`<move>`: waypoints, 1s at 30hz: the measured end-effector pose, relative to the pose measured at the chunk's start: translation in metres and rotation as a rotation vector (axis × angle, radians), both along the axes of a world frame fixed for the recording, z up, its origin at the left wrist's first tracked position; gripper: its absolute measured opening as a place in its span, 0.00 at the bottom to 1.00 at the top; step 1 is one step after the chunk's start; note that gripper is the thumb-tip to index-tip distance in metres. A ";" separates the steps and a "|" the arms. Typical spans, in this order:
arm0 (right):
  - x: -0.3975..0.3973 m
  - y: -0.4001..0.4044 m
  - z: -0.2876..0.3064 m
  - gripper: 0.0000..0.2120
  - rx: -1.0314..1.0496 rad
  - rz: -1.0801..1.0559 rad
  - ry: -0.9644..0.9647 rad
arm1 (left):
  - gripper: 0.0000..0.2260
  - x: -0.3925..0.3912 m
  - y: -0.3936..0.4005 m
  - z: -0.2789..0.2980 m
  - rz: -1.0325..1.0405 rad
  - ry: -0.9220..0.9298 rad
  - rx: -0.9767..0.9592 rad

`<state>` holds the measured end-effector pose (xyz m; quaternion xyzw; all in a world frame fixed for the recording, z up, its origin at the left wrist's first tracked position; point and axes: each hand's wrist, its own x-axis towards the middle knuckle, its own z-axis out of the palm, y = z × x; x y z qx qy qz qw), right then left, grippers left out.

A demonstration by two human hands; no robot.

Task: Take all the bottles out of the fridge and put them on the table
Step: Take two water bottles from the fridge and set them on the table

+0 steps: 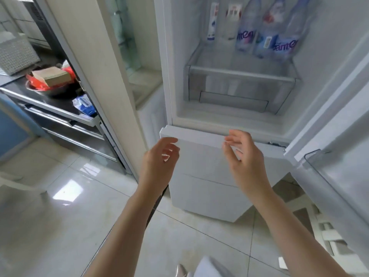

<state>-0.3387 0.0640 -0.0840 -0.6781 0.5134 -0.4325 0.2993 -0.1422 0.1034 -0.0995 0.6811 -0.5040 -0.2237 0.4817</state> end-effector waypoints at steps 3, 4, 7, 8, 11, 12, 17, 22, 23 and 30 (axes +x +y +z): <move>0.002 -0.030 0.012 0.15 -0.025 -0.060 -0.033 | 0.09 0.003 -0.042 0.009 -0.065 -0.015 -0.038; 0.002 -0.041 0.016 0.15 -0.032 -0.085 -0.044 | 0.09 0.003 -0.055 0.013 -0.081 -0.018 -0.058; 0.001 -0.091 0.029 0.15 -0.087 -0.186 -0.089 | 0.08 -0.001 -0.113 0.025 -0.111 -0.018 -0.100; 0.002 -0.107 0.034 0.15 -0.104 -0.212 -0.101 | 0.08 -0.003 -0.130 0.030 -0.118 -0.015 -0.113; 0.004 -0.160 0.047 0.16 -0.148 -0.283 -0.119 | 0.07 -0.011 -0.186 0.044 -0.136 -0.015 -0.174; 0.006 -0.174 0.051 0.16 -0.167 -0.307 -0.108 | 0.08 -0.013 -0.202 0.047 -0.138 -0.011 -0.192; -0.003 -0.257 0.063 0.18 -0.207 -0.433 -0.090 | 0.10 -0.035 -0.293 0.062 -0.204 0.059 -0.222; -0.025 -0.321 0.076 0.15 -0.196 -0.537 -0.158 | 0.11 -0.062 -0.372 0.069 -0.249 0.150 -0.227; -0.029 -0.330 0.077 0.16 -0.203 -0.558 -0.160 | 0.12 -0.067 -0.384 0.070 -0.257 0.156 -0.223; -0.057 -0.388 0.077 0.18 -0.207 -0.657 -0.105 | 0.19 -0.101 -0.459 0.071 -0.345 0.142 -0.218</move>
